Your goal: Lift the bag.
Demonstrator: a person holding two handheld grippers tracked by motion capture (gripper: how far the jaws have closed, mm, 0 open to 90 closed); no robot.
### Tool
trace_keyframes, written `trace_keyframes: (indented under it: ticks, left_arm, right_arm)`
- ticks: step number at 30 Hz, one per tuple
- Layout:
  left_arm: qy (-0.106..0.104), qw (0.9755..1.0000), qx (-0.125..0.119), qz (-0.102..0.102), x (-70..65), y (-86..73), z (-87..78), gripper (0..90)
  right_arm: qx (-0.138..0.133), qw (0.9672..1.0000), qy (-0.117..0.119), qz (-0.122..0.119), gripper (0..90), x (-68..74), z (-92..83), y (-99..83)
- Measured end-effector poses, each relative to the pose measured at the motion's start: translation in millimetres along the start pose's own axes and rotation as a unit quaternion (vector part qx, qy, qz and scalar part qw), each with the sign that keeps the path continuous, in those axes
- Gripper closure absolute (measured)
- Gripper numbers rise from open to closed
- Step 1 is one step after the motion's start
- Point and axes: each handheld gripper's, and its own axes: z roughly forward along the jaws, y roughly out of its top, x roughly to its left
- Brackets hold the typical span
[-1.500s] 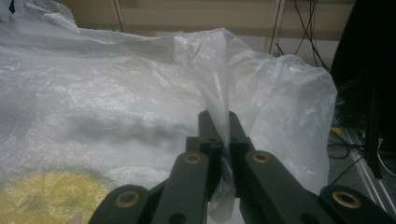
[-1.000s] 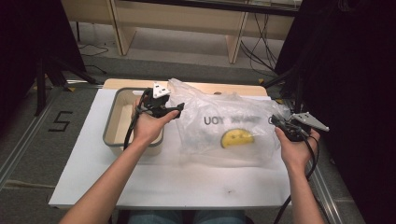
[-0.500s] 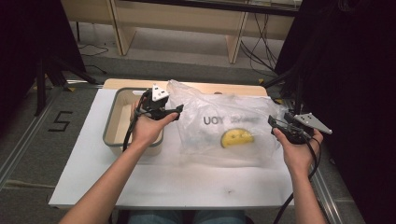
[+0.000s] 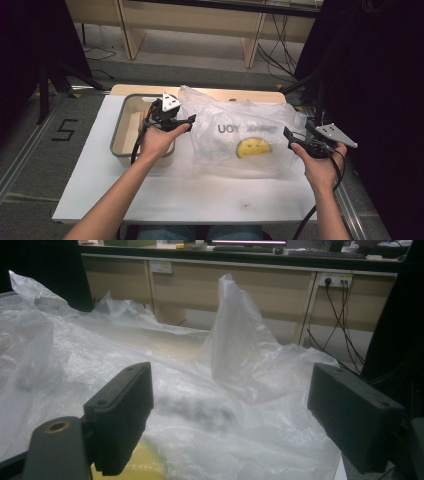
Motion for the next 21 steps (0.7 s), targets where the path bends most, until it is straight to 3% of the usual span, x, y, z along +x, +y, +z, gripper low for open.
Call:
trace_keyframes:
  ticks: [13, 21]
  left_arm:
    - [-0.014, 0.9995, 0.007, 0.026, -4.9, -14.6, -18.1, 32.7]
    - [-0.056, 0.9967, 0.018, 0.056, -8.1, -48.0, -46.5, 29.8]
  right_arm:
    - [0.012, 0.9998, 0.019, 0.001, 18.9, -1.8, -14.6, -17.9]
    - [0.042, 0.9961, 0.077, -0.006, 20.9, 3.6, -31.3, -40.9]
